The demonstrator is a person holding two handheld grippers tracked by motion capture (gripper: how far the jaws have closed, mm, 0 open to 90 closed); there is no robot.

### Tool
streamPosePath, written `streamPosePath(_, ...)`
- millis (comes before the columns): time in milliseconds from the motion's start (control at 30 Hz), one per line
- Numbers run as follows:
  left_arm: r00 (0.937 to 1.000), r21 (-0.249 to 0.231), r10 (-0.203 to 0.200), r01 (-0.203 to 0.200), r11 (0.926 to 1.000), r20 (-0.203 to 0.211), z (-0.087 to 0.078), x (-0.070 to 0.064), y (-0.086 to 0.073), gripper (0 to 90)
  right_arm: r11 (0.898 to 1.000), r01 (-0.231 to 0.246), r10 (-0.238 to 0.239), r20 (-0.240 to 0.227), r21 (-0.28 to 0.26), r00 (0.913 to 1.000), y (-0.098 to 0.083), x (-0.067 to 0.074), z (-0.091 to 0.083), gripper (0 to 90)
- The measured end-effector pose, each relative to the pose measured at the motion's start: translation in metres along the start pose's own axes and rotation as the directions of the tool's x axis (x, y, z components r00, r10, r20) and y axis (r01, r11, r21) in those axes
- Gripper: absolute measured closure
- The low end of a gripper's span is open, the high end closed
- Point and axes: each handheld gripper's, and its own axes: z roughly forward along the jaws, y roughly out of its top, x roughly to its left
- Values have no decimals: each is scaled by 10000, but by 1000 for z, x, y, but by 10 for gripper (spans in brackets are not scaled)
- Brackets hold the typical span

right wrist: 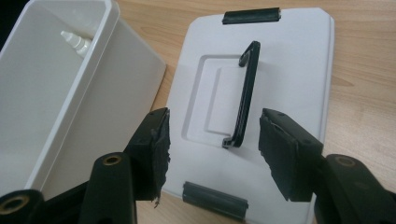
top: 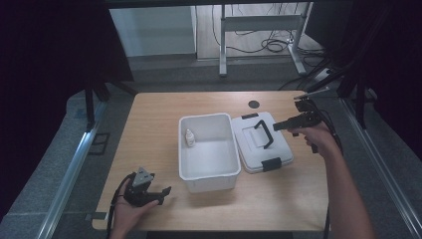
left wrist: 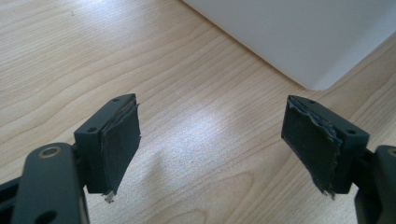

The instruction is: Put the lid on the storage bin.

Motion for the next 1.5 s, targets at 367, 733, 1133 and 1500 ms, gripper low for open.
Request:
streamPosePath(367,10000,92,3,-3,10000,-13,0,0,0,207,9987,-271,262,210,432,9994,15,-13,22,510)
streamPosePath(733,10000,29,47,-48,10000,66,-1,1,0,217,9939,-568,533,401,942,9978,26,-26,46,550)
streamPosePath(1133,10000,62,39,-40,10000,37,0,2,0,219,9850,-682,607,516,1583,9968,28,-31,69,576)
streamPosePath(1500,9999,169,117,-118,9998,72,3,0,0,219,9785,-570,449,654,1981,9969,27,-28,82,611)
